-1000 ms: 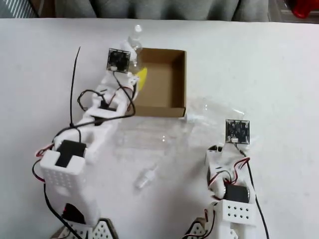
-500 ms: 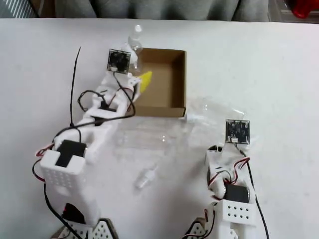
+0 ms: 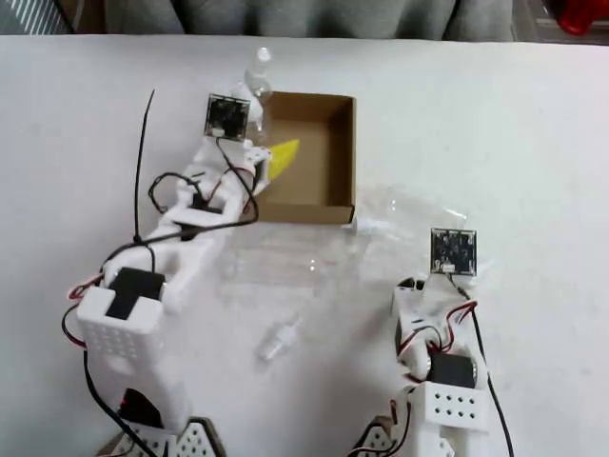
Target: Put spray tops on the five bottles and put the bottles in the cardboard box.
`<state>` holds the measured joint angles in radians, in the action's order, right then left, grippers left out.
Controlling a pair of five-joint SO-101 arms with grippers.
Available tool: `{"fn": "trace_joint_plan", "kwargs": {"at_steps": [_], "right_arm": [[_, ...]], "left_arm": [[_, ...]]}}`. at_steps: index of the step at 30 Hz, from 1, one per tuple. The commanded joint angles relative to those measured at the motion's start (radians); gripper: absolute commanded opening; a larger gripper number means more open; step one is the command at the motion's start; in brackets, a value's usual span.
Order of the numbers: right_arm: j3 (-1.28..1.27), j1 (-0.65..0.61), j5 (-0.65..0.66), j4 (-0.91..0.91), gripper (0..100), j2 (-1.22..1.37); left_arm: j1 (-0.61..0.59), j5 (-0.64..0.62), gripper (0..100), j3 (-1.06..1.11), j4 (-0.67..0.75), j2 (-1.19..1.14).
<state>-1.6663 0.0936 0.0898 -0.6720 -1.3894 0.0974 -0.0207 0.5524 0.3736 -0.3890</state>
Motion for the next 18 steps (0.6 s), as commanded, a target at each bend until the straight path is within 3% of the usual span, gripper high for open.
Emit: {"fn": "trace_joint_plan", "kwargs": {"at_steps": [1, 12, 18], "right_arm": [[-0.003, 0.012, 0.011, 0.004, 1.6, -0.002], [-0.003, 0.01, 0.011, 0.01, 1.6, -0.002], [-0.003, 0.01, 0.011, 0.01, 1.6, -0.002]], "left_arm": [[0.001, 0.002, 37, -0.006, 0.021, 0.024], [0.004, 0.002, 37, 0.129, 0.012, 0.216], [-0.004, 0.002, 37, 0.19, -0.091, 0.329]]}}
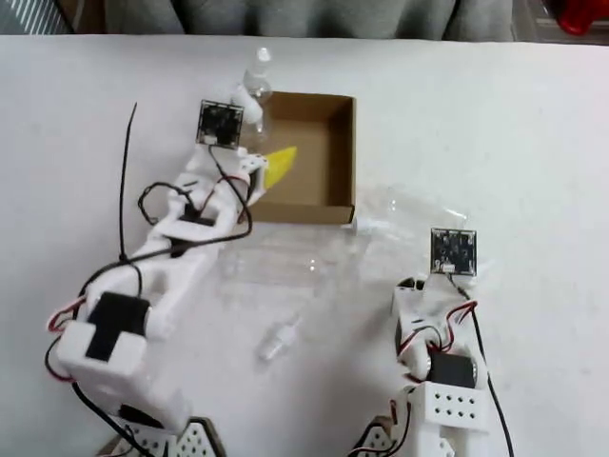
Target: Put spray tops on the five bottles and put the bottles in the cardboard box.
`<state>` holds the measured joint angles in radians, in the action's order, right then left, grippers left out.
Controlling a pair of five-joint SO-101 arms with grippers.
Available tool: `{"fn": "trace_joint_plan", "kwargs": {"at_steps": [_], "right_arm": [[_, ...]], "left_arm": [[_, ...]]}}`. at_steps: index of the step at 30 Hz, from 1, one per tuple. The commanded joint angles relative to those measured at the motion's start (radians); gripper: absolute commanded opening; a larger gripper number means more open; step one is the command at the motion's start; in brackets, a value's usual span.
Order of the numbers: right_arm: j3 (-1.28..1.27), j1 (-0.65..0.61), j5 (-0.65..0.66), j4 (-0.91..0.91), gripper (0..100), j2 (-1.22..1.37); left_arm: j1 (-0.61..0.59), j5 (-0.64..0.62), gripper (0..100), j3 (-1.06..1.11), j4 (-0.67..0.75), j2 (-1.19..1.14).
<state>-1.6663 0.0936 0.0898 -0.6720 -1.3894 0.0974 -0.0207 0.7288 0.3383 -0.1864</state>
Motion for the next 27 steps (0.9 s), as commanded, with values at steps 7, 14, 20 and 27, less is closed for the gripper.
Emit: {"fn": "trace_joint_plan", "kwargs": {"at_steps": [7, 14, 20, 27], "right_arm": [[-0.003, 0.01, 0.011, 0.01, 1.6, -0.002], [-0.003, 0.01, 0.011, 0.01, 1.6, -0.002], [-0.003, 0.01, 0.011, 0.01, 1.6, -0.002], [-0.003, 0.012, 0.011, 0.01, 1.6, -0.002]], "left_arm": [[0.005, 0.006, 37, 0.147, -0.064, 0.295], [-0.004, 0.009, 37, 0.299, -0.064, 0.42], [-0.03, 0.009, 37, 0.428, -0.064, 0.524], [-0.065, 0.009, 37, 0.594, -0.064, 0.667]]}}
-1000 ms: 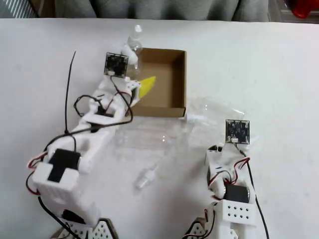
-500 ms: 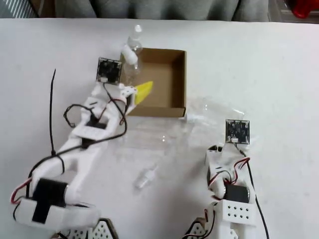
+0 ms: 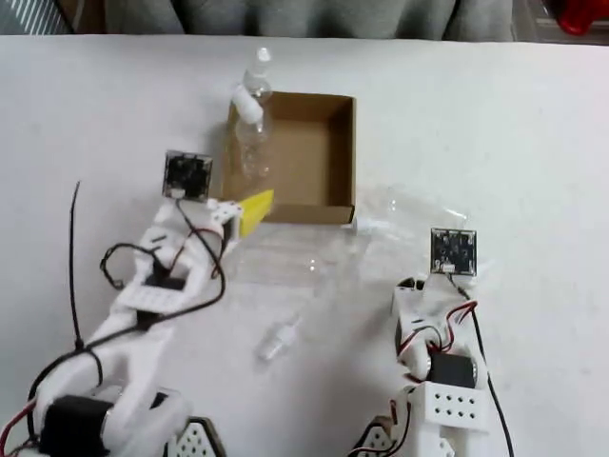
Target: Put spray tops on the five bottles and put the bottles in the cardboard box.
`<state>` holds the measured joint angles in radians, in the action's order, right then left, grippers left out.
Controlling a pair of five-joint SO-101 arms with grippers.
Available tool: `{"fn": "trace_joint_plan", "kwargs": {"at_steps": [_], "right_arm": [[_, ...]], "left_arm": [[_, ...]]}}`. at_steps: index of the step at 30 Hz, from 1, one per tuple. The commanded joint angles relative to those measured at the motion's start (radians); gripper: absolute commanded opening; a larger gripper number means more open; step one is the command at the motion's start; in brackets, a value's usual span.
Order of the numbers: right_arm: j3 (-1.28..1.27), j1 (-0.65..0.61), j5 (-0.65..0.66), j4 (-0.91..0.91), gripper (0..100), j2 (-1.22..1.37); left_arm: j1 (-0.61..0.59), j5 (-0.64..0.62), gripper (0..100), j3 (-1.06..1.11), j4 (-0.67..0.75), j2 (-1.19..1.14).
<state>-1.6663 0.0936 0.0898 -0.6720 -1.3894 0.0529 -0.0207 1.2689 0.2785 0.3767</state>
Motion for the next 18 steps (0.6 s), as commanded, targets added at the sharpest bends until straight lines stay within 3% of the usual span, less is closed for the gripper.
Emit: {"fn": "trace_joint_plan", "kwargs": {"at_steps": [1, 18], "right_arm": [[-0.003, 0.012, 0.011, 0.01, 1.6, -0.002], [-0.003, 0.041, 0.011, 0.004, 1.6, -0.002]], "left_arm": [[-0.021, 0.009, 37, 0.077, -0.005, 0.12], [-0.022, 0.002, 37, 0.376, -0.005, 0.364]]}}
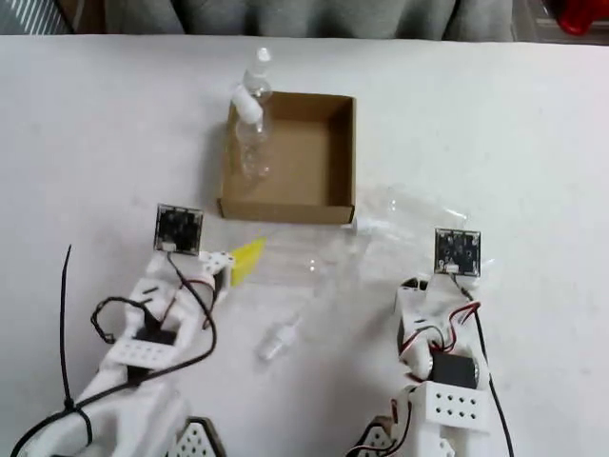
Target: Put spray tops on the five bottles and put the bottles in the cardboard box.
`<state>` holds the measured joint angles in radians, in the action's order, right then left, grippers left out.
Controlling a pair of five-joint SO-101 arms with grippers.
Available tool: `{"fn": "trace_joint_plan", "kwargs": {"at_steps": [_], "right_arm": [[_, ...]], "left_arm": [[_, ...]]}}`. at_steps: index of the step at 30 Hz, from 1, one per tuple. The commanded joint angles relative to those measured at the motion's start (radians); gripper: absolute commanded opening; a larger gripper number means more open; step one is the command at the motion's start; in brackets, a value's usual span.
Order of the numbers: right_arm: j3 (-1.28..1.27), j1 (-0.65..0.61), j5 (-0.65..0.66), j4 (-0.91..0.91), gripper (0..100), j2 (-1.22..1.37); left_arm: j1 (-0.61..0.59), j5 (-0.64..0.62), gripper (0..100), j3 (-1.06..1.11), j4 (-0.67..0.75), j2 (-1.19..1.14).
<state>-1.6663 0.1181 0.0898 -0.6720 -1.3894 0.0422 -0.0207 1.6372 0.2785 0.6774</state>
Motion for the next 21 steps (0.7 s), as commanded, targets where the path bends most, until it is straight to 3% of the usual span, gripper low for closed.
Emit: {"fn": "trace_joint_plan", "kwargs": {"at_steps": [1, 14, 21], "right_arm": [[-0.003, 0.016, 0.011, 0.004, 1.6, -0.002], [-0.003, 0.018, 0.009, 0.004, 1.6, -0.002], [-0.003, 0.018, 0.009, 0.004, 1.6, -0.002]], "left_arm": [[-0.012, 0.002, 37, 0.014, -0.005, 0.071], [-0.031, 0.0, 36, 0.021, -0.037, 0.101], [-0.031, 0.005, 14, 0.021, -0.034, 0.101]]}}
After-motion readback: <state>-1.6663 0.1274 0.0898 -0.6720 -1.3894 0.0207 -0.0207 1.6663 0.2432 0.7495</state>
